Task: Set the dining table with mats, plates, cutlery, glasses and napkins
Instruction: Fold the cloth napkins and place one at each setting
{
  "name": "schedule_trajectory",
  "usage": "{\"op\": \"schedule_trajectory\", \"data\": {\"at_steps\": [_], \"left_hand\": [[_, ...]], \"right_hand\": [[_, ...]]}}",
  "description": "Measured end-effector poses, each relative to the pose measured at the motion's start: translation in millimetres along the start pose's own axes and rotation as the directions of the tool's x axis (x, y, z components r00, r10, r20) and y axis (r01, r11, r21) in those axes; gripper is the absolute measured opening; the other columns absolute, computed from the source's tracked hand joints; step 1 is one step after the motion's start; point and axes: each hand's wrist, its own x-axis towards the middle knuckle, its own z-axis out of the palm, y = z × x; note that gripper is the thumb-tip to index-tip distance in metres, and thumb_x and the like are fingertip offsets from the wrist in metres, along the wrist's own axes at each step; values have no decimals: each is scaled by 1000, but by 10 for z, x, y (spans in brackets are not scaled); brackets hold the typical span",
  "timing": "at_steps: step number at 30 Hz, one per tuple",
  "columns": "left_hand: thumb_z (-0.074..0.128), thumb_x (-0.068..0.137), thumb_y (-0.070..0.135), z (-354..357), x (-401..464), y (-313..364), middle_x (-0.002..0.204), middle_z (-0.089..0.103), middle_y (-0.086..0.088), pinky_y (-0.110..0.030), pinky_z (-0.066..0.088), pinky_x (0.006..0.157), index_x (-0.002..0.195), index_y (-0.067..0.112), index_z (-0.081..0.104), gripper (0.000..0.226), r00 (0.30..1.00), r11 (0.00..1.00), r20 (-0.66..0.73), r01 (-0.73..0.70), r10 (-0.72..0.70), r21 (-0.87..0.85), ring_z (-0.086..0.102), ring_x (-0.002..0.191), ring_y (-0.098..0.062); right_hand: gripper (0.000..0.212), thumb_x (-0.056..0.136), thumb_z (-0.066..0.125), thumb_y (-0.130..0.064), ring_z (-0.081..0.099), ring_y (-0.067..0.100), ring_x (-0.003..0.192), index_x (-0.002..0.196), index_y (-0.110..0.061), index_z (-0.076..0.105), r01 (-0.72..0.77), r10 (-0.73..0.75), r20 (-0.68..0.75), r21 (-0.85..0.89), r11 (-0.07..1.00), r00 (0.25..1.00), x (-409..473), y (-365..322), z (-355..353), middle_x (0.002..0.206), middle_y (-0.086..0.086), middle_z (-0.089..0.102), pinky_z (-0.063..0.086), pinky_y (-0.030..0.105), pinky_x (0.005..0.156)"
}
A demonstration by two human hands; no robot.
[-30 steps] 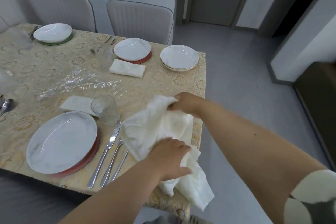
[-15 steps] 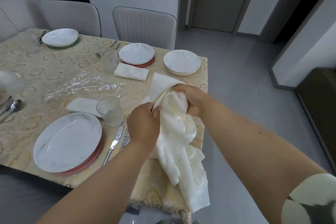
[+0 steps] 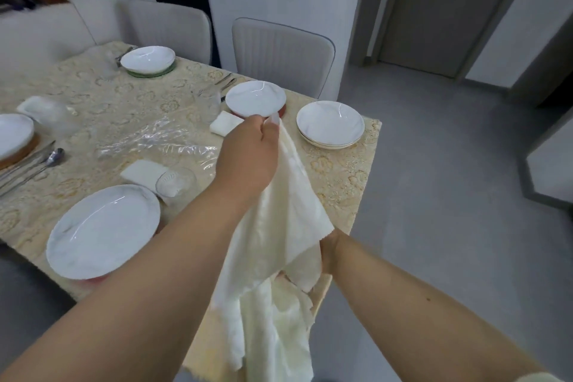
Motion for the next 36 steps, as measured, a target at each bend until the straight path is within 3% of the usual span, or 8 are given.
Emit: {"op": "schedule_trajectory", "data": {"at_steps": [7,11,15,20,24,27,31,36], "left_hand": [[47,98,38,648,6,282,54,33,5,-28,25,52,61,18,30,46,1000,1000,-16,6,-6,-6,32,52,-11],[56,94,39,973,-120,139,57,30,8,-29,29,56,61,17,28,49,981,998,186,54,-57,20,31,54,-12],[48,94,52,1121,-165,-156,63,48,2,-33,42,64,62,12,45,52,864,941,412,336,-290,-42,50,63,-19],[51,95,44,1086,-69,-681,110,61,-10,-34,44,83,111,9,59,39,919,834,132,267,-371,482,56,107,-29],[52,85,64,1054,-45,-964,135,46,-10,-43,33,102,135,11,39,74,823,560,176,196,-541,805,39,128,-30],[45,85,68,1019,-10,-1091,130,53,-9,-45,26,105,130,11,40,73,733,459,184,192,-654,868,45,124,-30],[53,90,42,889,123,-1220,118,61,0,-43,27,105,109,18,55,31,706,528,267,176,-656,831,55,116,-24],[57,88,28,534,481,-1037,110,64,-12,-29,43,80,96,10,66,21,826,736,186,342,-532,584,59,107,-30]], "right_hand": [[65,93,36,-64,63,30,109,117,-13,67,107,-109,18,90,990,994,131,-815,-687,118,12,68,45,44,99],[27,89,63,-28,68,26,97,105,-7,70,227,-232,-74,-63,972,970,206,-1241,-844,103,10,73,52,43,93],[23,69,69,-15,64,28,84,92,-11,68,252,-299,-152,-269,930,942,331,-1515,-945,92,12,68,52,42,87],[24,81,58,-2,63,25,83,98,-18,64,287,-334,-104,-315,905,937,497,-1673,-948,91,7,67,51,32,74],[37,84,68,-37,68,22,101,115,-17,66,267,-285,-5,-335,903,958,631,-1737,-830,108,2,72,51,39,94],[34,79,72,-28,67,26,97,105,-8,68,278,-323,-28,-439,854,946,754,-1852,-699,99,5,72,50,38,96],[18,83,59,-6,65,29,86,99,0,65,252,-279,-15,-387,887,960,707,-2082,-390,92,13,68,53,34,83],[34,75,41,13,62,32,86,101,-6,52,345,-341,69,-311,886,938,736,-2435,-111,94,17,61,55,37,77]]}}
